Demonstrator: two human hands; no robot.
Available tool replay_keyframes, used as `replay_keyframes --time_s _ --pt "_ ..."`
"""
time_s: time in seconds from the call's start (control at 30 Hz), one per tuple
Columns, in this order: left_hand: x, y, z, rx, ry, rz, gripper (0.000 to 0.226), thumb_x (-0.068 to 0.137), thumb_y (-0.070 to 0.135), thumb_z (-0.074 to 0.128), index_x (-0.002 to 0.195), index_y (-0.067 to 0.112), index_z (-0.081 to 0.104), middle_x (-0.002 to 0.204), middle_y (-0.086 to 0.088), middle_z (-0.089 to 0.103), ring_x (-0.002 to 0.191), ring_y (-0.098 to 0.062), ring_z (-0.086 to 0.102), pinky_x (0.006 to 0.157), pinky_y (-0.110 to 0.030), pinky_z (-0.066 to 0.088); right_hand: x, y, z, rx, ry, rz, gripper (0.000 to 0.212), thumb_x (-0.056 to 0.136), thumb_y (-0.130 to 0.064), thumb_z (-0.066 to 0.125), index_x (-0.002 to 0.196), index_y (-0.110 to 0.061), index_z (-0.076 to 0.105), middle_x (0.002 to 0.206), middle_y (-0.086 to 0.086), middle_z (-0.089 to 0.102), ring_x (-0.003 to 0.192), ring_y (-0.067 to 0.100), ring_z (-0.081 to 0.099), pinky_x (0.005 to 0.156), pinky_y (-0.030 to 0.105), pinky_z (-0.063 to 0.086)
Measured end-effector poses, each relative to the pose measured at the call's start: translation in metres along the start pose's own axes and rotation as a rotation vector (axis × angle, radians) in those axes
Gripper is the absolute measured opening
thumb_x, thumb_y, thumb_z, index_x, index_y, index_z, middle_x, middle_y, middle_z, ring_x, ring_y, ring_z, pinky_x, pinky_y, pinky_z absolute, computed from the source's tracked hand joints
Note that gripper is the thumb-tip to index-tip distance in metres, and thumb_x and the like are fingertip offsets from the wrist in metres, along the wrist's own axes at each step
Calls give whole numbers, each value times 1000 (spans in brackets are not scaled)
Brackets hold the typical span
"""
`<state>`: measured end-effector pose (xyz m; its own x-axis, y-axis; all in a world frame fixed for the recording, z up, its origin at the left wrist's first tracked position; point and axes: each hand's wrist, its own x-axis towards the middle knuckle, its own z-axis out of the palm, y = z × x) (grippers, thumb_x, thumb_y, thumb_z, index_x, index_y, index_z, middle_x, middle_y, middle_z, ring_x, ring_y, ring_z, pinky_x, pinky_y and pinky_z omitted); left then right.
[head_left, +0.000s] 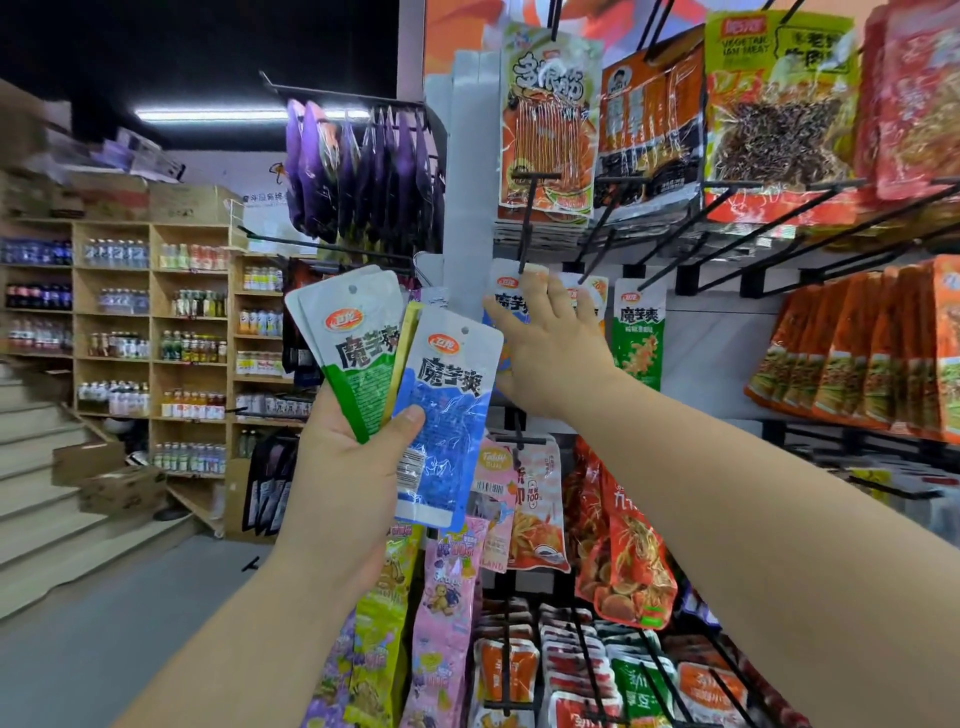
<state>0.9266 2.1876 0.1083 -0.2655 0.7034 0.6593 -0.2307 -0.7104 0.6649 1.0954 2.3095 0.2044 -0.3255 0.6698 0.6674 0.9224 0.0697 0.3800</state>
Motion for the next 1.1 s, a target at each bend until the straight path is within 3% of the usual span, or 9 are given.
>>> replay_keyframes --time_s 0.33,0.53,0.6,0.63,0.7,0.73,0.83,0.97,1.1 --pt "-3 -1 4 19 3 -14 50 100 -9 54 120 35 64 120 6 77 114 -17 72 105 -51 53 19 11 4 -34 -185 23 80 102 -64 36 165 -35 -5 171 6 -22 155 38 -25 122 66 -9" --pt "-6 -3 9 7 12 -35 44 100 -8 56 119 31 65 118 5 78 112 -18 73 103 -52 54 16 18 -3 87 -193 20 68 105 -60 33 164 -32 17 174 6 4 159 36 -7 124 64 2" --pt "-8 -1 12 -5 18 -31 43 100 -8 57 119 30 65 117 5 78 112 -17 73 103 -51 55 2 18 -22 287 -101 36 50 108 -47 38 150 -22 47 157 14 43 149 37 31 115 54 33" --pt "-9 1 14 -17 22 -28 43 100 -7 57 119 30 65 117 5 78 111 -17 73 103 -50 55 -7 17 -33 470 -21 68 39 109 -40 41 130 -15 61 131 16 62 127 35 53 97 44 46" --pt "-12 4 17 -47 29 -19 42 100 -7 57 120 30 64 117 5 78 111 -17 73 103 -50 55 -33 13 -53 940 114 167 41 108 -35 45 95 -2 66 85 19 66 78 26 63 68 38 47" --pt "-14 5 20 -65 32 -17 42 100 -7 57 121 29 64 118 4 78 112 -19 73 103 -52 55 -49 10 -61 1152 152 210 49 107 -40 48 90 3 65 81 23 66 69 27 62 66 42 54" --pt "-19 8 32 -105 25 -13 40 99 -5 58 128 22 62 119 -2 77 114 -27 72 103 -60 54 -96 1 -71 1472 146 224 64 89 -60 70 83 3 64 76 18 69 67 30 65 71 55 62" --pt "-24 7 51 -106 -3 -11 45 96 -7 61 134 17 60 122 -7 76 115 -33 71 101 -61 54 -125 -5 -64 1637 140 208 16 87 -28 83 97 -17 78 88 -2 80 79 16 76 66 38 62" --pt "-29 7 57 -176 -26 -63 39 102 2 59 137 17 56 124 -5 75 112 -27 74 82 -44 63 -134 5 -57 1719 136 234 17 93 -15 76 109 -12 77 100 0 80 93 20 77 83 46 64"
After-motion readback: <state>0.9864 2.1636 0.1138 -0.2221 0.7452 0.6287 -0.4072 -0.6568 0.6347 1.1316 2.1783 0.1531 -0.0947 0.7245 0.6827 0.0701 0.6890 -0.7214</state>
